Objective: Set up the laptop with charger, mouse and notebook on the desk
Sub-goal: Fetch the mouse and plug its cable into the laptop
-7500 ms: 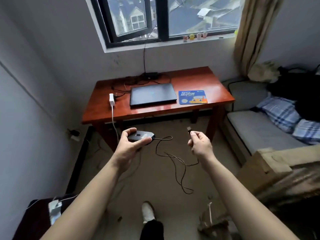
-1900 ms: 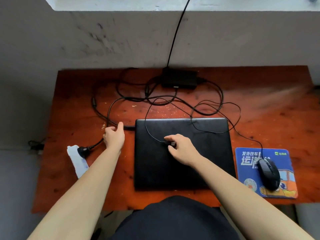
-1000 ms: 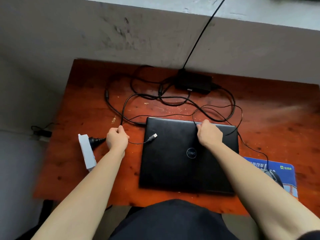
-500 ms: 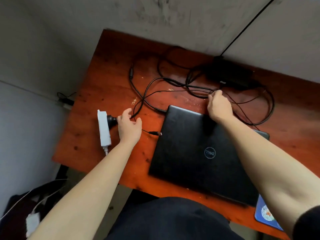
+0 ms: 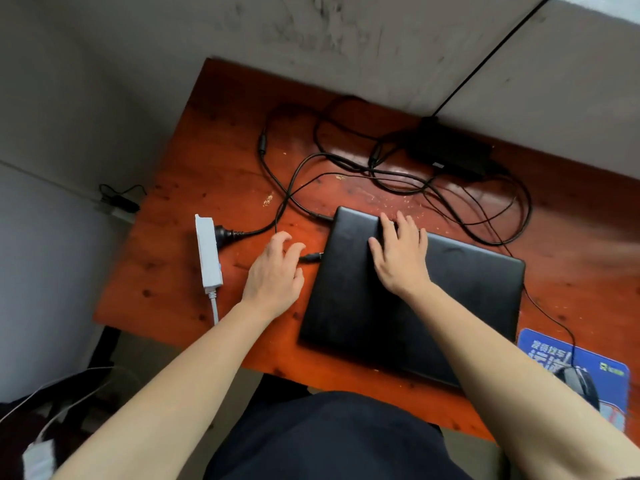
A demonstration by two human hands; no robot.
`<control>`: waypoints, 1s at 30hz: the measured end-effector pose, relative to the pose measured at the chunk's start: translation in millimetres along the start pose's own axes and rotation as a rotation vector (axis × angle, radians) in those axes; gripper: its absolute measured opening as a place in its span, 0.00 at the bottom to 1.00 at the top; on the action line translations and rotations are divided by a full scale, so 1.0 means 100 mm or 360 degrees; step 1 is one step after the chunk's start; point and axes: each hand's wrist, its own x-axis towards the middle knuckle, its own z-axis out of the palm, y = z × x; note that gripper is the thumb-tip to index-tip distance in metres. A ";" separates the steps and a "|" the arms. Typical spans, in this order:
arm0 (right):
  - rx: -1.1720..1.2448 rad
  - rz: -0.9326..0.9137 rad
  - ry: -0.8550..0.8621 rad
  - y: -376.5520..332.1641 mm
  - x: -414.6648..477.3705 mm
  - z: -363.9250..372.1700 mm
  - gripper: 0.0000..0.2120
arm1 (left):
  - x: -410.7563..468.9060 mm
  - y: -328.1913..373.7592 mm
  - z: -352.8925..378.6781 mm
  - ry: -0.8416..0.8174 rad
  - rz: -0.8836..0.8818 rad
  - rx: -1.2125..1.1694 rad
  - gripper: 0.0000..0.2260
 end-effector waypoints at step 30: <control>0.0091 0.0334 0.0673 -0.35 0.00 0.51 0.30 | 0.53 -0.27 0.45 0.0466 0.0254 -0.0310 0.09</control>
